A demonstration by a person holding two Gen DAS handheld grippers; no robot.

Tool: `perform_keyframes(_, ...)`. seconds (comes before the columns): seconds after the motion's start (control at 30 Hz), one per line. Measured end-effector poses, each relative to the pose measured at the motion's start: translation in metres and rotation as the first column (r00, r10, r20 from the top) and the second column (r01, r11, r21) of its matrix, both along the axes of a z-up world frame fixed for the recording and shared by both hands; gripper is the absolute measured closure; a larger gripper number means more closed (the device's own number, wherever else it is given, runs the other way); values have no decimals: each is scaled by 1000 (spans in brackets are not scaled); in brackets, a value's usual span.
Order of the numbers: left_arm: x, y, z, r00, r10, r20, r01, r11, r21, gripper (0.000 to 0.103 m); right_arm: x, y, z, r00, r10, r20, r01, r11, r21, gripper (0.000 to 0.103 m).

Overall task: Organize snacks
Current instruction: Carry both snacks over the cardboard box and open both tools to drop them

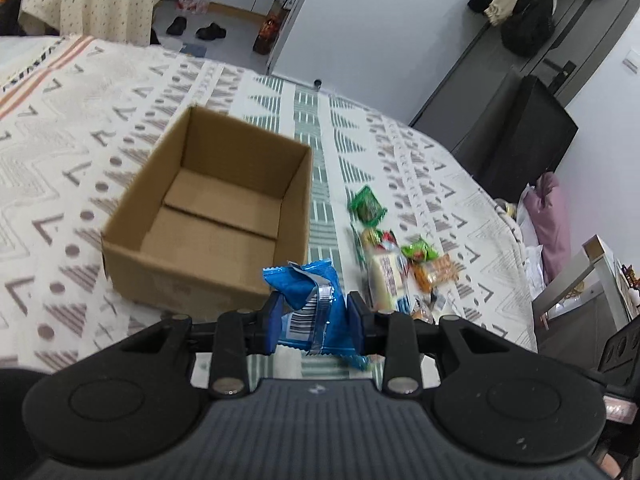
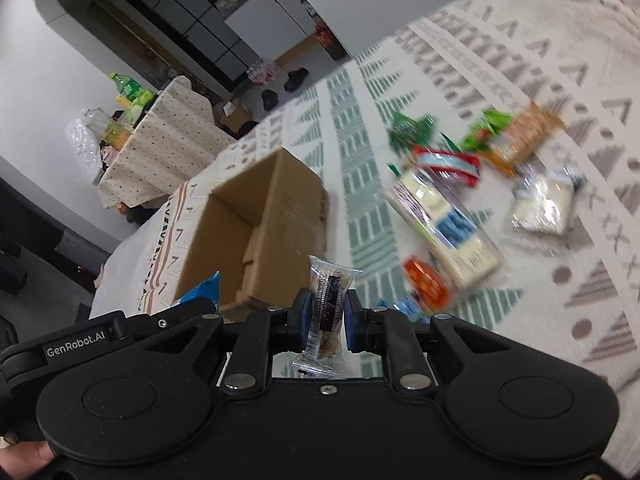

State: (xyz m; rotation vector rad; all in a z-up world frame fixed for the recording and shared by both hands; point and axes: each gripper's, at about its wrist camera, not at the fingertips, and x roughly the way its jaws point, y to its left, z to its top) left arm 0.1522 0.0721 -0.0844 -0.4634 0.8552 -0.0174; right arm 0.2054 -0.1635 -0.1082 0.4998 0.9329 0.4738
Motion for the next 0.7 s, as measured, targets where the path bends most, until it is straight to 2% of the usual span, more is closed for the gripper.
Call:
perform_keyframes(0.33, 16, 34, 8, 999, 9, 32, -10, 1000, 14, 70, 19, 45, 34, 993, 31, 111, -32, 999, 8, 86)
perform_keyframes(0.63, 35, 61, 8, 998, 51, 35, -52, 999, 15, 70, 45, 84, 48, 989, 43, 143, -45, 999, 13, 86)
perform_keyframes(0.7, 38, 64, 8, 997, 69, 33, -70, 997, 35, 65, 50, 92, 48, 988, 49, 144, -51, 999, 8, 86)
